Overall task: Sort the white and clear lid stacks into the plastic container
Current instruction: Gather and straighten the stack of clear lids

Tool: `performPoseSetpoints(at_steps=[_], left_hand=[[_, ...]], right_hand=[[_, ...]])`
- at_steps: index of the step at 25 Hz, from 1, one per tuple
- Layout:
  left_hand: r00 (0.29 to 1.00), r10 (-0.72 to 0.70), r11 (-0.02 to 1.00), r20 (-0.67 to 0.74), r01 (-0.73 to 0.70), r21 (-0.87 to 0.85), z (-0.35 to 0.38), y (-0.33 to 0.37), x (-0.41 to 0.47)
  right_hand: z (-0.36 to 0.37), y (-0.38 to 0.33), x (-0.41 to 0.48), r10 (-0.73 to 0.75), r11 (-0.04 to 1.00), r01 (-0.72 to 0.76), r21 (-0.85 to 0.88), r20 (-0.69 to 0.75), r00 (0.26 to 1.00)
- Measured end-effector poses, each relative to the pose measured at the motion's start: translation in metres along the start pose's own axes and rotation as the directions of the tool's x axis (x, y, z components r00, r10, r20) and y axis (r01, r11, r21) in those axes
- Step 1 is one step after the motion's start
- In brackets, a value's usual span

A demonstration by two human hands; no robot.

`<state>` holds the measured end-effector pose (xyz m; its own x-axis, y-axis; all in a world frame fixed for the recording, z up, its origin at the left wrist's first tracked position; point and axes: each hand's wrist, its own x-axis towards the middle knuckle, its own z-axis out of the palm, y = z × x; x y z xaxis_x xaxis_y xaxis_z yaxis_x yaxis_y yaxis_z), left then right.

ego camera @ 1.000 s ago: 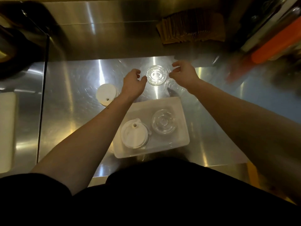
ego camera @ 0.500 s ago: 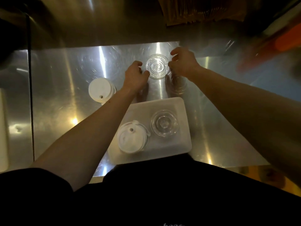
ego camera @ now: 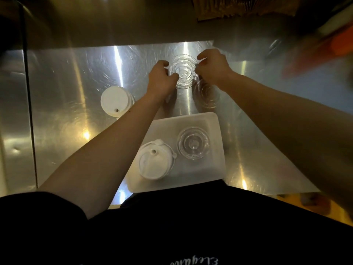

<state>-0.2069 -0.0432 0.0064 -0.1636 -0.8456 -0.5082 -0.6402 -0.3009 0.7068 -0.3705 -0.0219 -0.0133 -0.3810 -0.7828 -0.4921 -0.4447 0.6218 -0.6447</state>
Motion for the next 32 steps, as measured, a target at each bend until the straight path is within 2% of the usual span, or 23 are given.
performPoseSetpoints(at_steps=[6, 15, 21, 32], left_hand=[[0.999, 0.046, 0.999, -0.013, -0.046, -0.001, -0.005, 0.007, -0.009], [0.989, 0.137, 0.989, 0.049, -0.139, 0.041, 0.022, 0.018, -0.037], [0.981, 0.126, 0.98, 0.147, -0.145, 0.133, 0.04, 0.015, -0.04], [0.964, 0.049, 0.977, 0.26, -0.1, 0.186, 0.046, 0.016, -0.028]], right_hand=[[-0.008, -0.002, -0.019, 0.01, 0.998, -0.008, 0.065, -0.027, 1.0], [-0.036, 0.027, -0.059, 0.031, 0.997, -0.02, 0.078, -0.137, 0.99], [-0.036, 0.054, -0.072, 0.096, 0.992, -0.081, 0.093, -0.164, 0.982], [-0.024, 0.073, -0.074, 0.133, 0.989, -0.122, 0.082, -0.14, 0.981]])
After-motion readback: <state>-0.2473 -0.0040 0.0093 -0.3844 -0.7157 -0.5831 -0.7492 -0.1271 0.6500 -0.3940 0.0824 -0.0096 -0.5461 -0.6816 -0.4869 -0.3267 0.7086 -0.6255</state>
